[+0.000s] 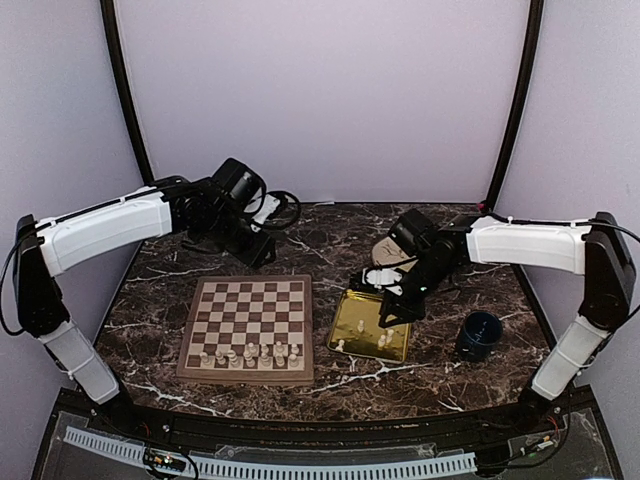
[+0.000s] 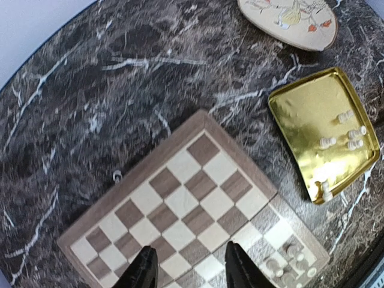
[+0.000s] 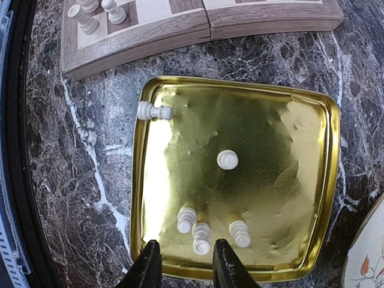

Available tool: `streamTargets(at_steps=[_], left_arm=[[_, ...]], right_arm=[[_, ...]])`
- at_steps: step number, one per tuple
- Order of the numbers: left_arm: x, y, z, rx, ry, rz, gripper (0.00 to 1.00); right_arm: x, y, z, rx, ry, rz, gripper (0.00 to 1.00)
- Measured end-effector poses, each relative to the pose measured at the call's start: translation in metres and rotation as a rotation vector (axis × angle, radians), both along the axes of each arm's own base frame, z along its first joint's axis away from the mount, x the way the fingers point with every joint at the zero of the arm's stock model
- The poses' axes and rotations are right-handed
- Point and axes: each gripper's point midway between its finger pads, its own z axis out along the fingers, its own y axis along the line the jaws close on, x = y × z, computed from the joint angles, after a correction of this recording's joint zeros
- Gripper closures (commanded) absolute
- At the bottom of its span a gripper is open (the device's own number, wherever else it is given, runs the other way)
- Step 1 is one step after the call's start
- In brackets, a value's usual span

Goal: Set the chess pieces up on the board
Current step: Pick up the rook from the storage box.

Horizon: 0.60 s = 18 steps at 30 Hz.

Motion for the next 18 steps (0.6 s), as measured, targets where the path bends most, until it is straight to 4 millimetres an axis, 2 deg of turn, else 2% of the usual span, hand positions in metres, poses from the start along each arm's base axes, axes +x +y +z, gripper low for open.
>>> streamTargets(at_steps=[3,7,14,18], left_arm=[[0.021,-0.023,0.008,-0.03,-0.07,-0.066,0.59],[0.035,-0.038,-0.001,-0.042,-0.103,-0.121,0.59],[0.03,-0.03,-0.039,-0.032,-0.055,-0.147,0.59],[0.031,-0.028,-0.043,-0.035,-0.053,-0.147,0.59]], right_arm=[[-0.004,0.001,-0.006,-0.038,-0.015,0.015,0.7],[0.002,-0.005,-0.021,-0.101,-0.024,0.002,0.7],[0.004,-0.01,-0.034,-0.152,-0.024,-0.005,0.7],[0.004,-0.012,-0.04,-0.171,-0.014,-0.004,0.7]])
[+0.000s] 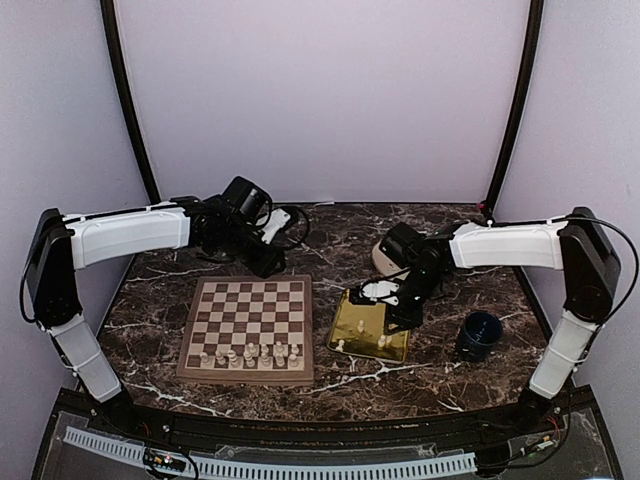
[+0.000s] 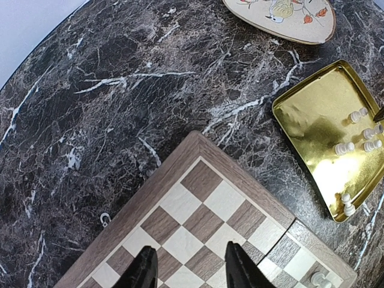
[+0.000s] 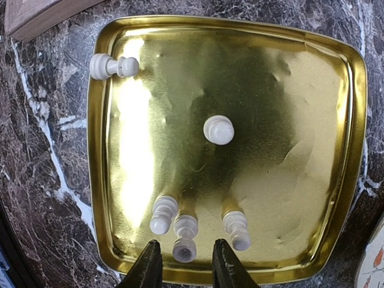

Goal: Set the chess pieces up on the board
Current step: Pick up the rook from the storage box.

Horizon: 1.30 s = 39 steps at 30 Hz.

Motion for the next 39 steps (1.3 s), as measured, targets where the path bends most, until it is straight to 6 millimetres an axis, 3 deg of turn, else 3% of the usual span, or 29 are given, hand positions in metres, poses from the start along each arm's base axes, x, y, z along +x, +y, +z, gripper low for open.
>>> streamTargets(at_steps=[16,23,30,39], left_arm=[[0.001,-0.003,0.0,-0.012,-0.007,-0.008,0.59],[0.0,-0.003,0.0,-0.014,-0.005,-0.01,0.59],[0.0,-0.004,0.0,-0.018,-0.002,-0.015,0.59],[-0.002,-0.005,0.0,-0.024,0.006,-0.022,0.59]], right_arm=[[-0.012,-0.012,-0.023,-0.052,0.057,-0.011,0.77],[-0.012,-0.01,-0.027,-0.054,0.068,-0.021,0.89],[-0.015,-0.006,-0.025,-0.02,0.127,-0.016,0.94],[-0.017,-0.007,-0.007,0.067,0.251,-0.012,0.93]])
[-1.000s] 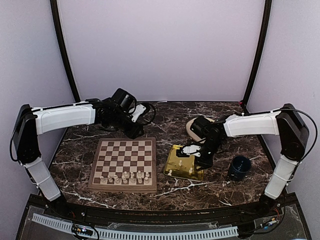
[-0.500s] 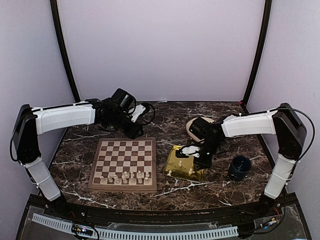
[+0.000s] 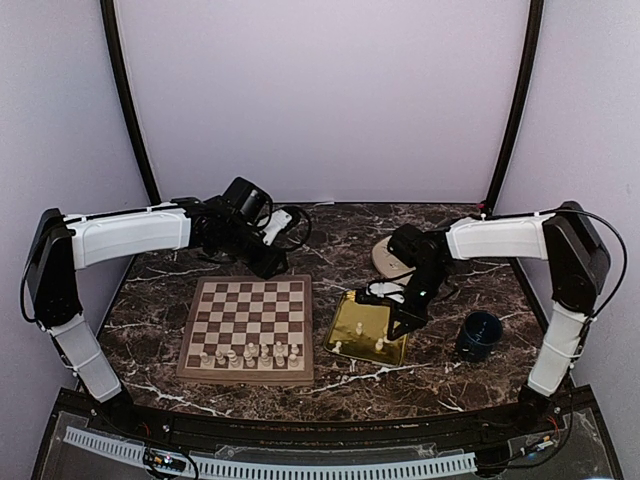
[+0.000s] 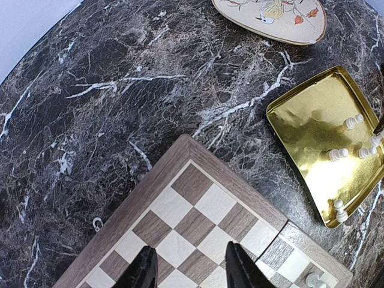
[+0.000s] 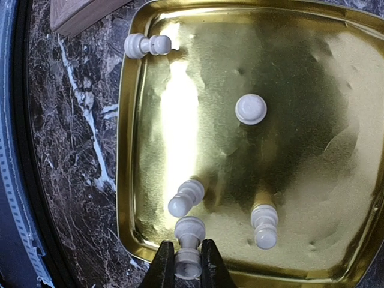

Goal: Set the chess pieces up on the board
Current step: Pick up the rook from the storage box.

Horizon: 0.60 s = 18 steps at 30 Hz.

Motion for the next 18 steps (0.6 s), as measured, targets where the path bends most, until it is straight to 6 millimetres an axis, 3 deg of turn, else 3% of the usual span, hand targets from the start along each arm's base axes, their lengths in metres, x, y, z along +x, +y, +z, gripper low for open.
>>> streamTargets(at_steps=[7,13,18], left_arm=[[0.0,0.0,-0.001,0.002,0.002,0.0,0.59],[0.009,0.012,0.002,0.038,-0.034,0.057,0.58],[0.029,0.042,0.014,0.036,-0.065,0.196,0.58]], right_arm=[[-0.006,0.001,0.005,0.007,0.05,0.004,0.93],[0.027,0.022,0.036,0.029,-0.083,-0.01,0.92],[0.051,0.055,0.069,0.045,-0.227,0.008,0.92]])
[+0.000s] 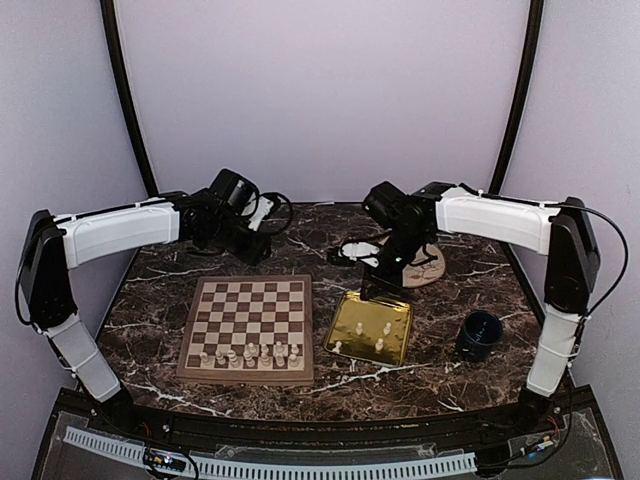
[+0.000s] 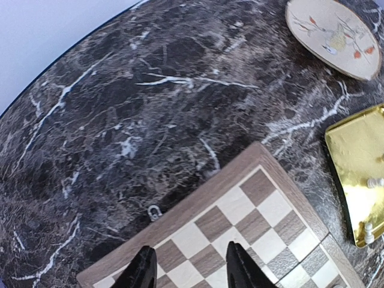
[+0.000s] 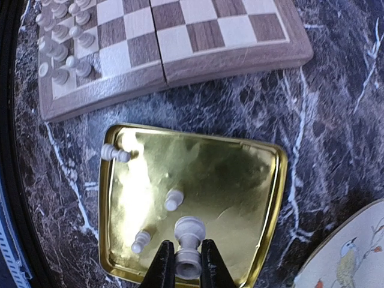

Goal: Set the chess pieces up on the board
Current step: Pick up the rook from the storage box, then place the rook on the chessboard.

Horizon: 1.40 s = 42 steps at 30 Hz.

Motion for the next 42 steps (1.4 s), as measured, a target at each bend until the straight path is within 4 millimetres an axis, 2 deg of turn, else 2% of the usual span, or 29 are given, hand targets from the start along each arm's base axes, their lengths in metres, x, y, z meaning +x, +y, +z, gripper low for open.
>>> streamTargets(at_steps=[3,7,13,17,25,29,34,38,42], left_arm=[[0.012,0.024,0.012,-0.032,-0.02,0.084,0.58],[0.019,0.048,0.032,-0.069,-0.059,0.156,0.58],[0.018,0.051,0.052,-0.104,-0.102,0.17,0.57],[0.019,0.053,0.053,-0.102,-0.108,0.176,0.57],[0.018,0.056,0.052,-0.1,-0.107,0.181,0.57],[0.017,0.056,0.053,-0.104,-0.109,0.18,0.57],[0.017,0.055,0.053,-0.107,-0.106,0.175,0.57],[0.016,0.054,0.053,-0.112,-0.103,0.169,0.57],[0.013,0.047,0.051,-0.127,-0.085,0.128,0.58]], right_arm=[[0.009,0.025,0.006,-0.007,-0.053,0.018,0.92],[0.018,0.066,0.002,-0.016,-0.099,0.054,0.92],[0.012,0.114,-0.015,-0.039,-0.106,0.118,0.91],[0.001,0.132,-0.028,-0.056,-0.092,0.158,0.91],[-0.024,0.139,-0.055,-0.112,-0.048,0.21,0.87],[-0.027,0.139,-0.058,-0.121,-0.041,0.216,0.74],[-0.023,0.138,-0.058,-0.132,-0.057,0.205,0.67],[-0.018,0.135,-0.049,-0.124,-0.079,0.191,0.65],[-0.01,0.118,-0.018,-0.093,-0.111,0.157,0.65]])
